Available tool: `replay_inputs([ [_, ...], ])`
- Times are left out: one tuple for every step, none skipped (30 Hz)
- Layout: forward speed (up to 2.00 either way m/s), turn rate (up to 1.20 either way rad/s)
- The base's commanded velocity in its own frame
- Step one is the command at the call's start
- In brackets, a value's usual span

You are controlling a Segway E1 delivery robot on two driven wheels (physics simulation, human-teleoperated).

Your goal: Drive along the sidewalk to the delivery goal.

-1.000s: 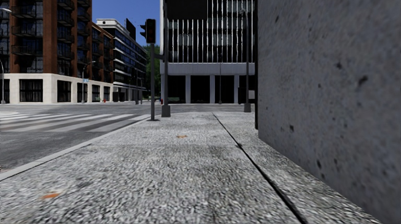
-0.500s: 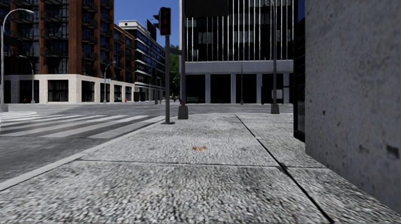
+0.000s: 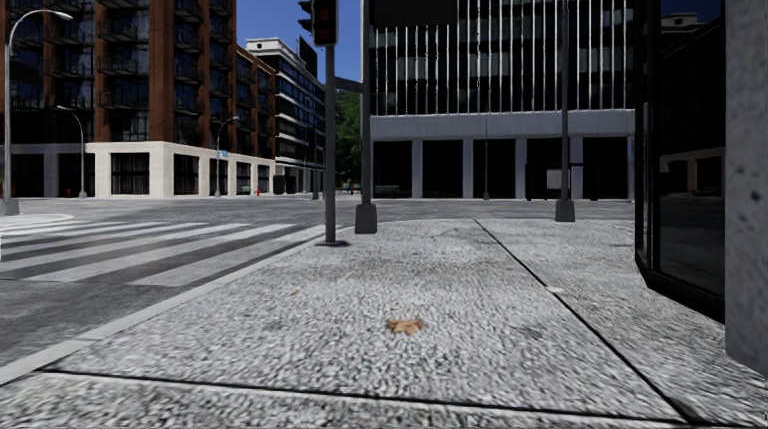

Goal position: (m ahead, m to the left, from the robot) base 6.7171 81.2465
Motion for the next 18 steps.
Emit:
replay_inputs([
  [1.56, 0.38],
  [1.56, 0.38],
  [1.56, 0.38],
  [1.56, 0.38],
  [1.55, 0.38],
  [1.53, 0.38],
  [1.53, 0.38],
  [1.46, 0.38],
  [1.42, 0.38],
  [1.39, 0.38],
  [1.39, 0.38],
  [1.38, 0.38],
  [1.37, 0.38],
  [1.37, 0.38],
  [1.37, 0.38],
  [1.37, 0.38],
  [1.37, 0.38],
  [1.37, 0.37],
])
